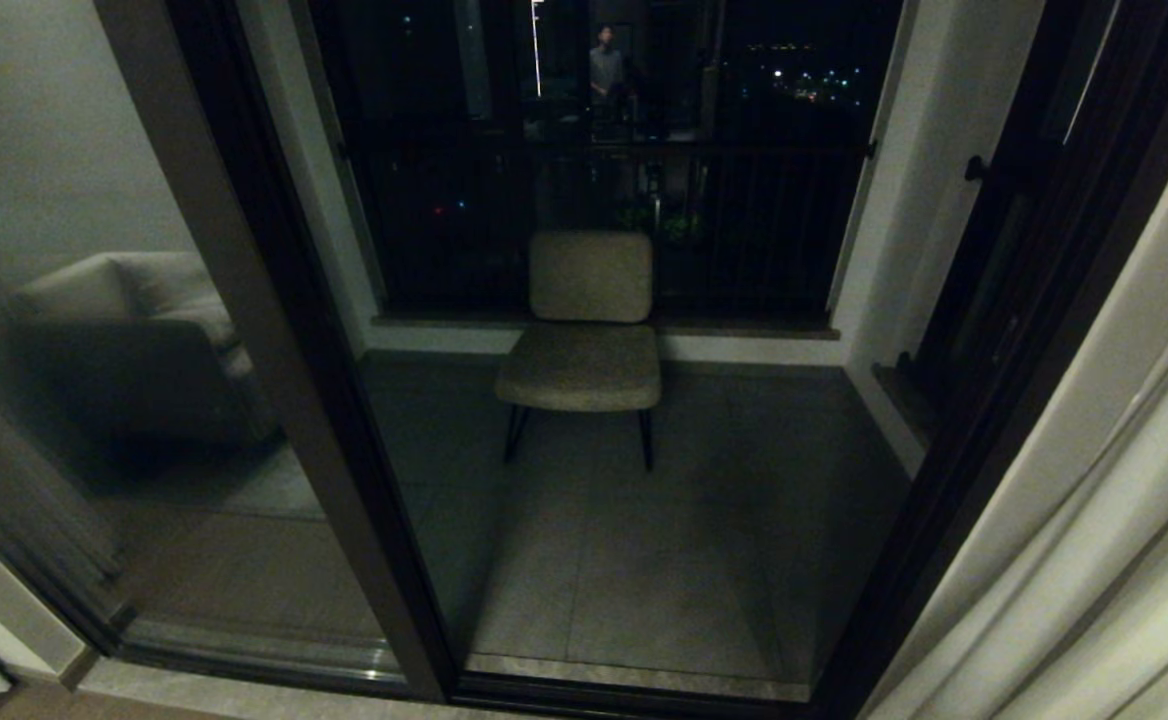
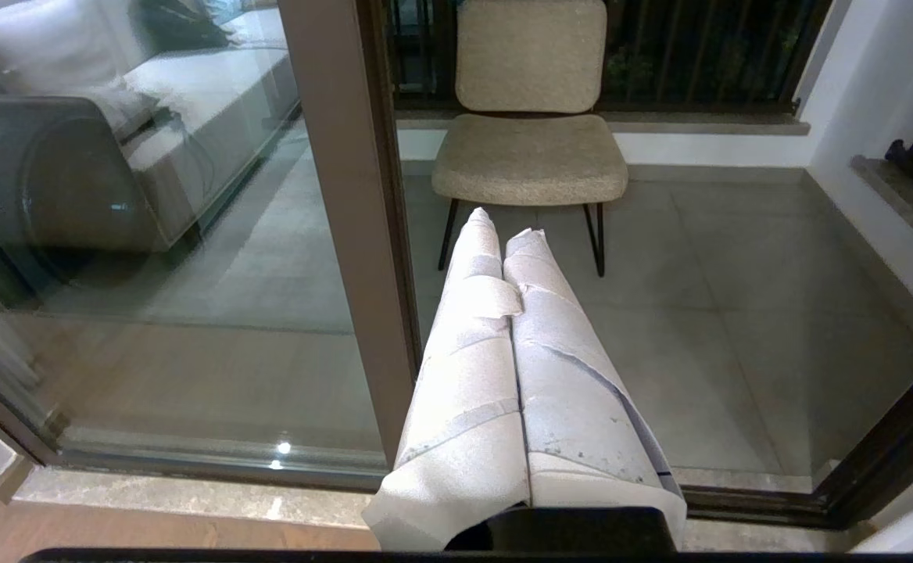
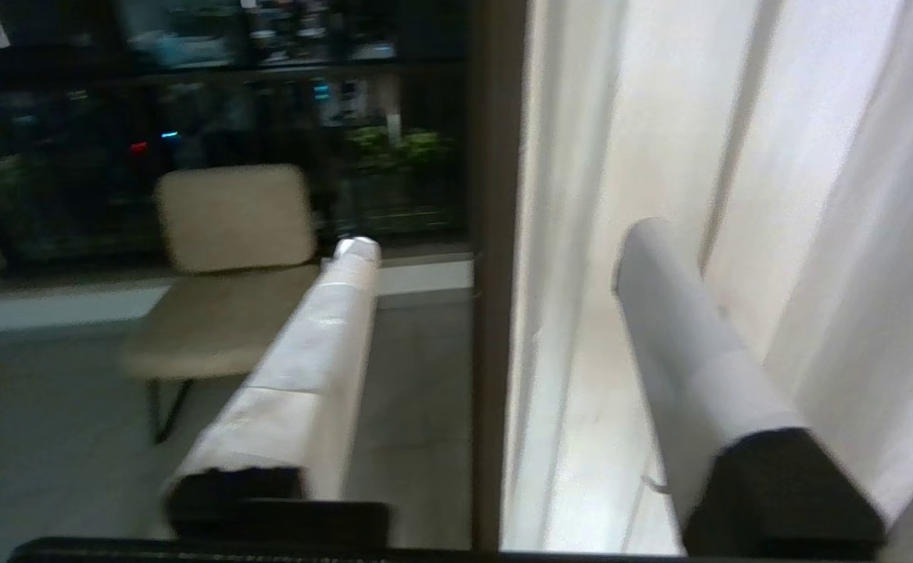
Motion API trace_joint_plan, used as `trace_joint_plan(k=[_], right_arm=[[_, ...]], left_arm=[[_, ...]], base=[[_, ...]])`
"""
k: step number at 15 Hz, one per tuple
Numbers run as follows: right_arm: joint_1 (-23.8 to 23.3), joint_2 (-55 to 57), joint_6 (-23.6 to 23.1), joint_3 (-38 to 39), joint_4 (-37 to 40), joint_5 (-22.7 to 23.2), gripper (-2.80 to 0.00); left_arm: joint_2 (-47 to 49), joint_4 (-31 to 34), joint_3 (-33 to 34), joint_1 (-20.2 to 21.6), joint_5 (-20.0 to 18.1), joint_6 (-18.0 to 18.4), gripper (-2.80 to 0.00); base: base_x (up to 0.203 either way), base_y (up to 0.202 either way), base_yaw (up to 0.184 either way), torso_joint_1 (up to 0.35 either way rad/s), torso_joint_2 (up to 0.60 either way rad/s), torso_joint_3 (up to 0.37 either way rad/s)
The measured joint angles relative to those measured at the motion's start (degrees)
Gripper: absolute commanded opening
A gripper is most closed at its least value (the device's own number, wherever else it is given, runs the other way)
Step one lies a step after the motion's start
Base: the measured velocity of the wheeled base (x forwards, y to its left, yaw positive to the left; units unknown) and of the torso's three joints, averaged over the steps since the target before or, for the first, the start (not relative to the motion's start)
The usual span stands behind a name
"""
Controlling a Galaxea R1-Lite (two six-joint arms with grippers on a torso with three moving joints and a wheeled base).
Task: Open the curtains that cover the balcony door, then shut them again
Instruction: Close the inner curtains on both sides
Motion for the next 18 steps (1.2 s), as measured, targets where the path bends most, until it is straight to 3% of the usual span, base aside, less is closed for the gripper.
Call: trace_joint_plan(k=[5, 7, 14, 18], right_arm=[[-11.6, 10.8, -0.1, -10.3, -0.3, 1.1, 0.0], [-14.2, 15.5, -0.2, -14.5, -0.7, 2.4, 0.0], [-16.6, 30.2, -0.6, -27.7, -5.7, 4.0, 0.0], [-19.2, 34.8, -0.5, -31.4, -5.7, 4.1, 0.0]], left_arm=[[0.0, 0.0, 0.0, 0.0, 0.0, 0.0, -2.8], [0.0, 0.0, 0.0, 0.0, 0.0, 0.0, -2.8], [0.0, 0.0, 0.0, 0.0, 0.0, 0.0, -2.8], [0.0, 0.0, 0.0, 0.0, 0.0, 0.0, -2.8]], base=[[0.0, 0.0, 0.0, 0.0, 0.0, 0.0], [0.0, 0.0, 0.0, 0.0, 0.0, 0.0], [0.0, 0.0, 0.0, 0.0, 0.0, 0.0], [0.0, 0.0, 0.0, 0.0, 0.0, 0.0]])
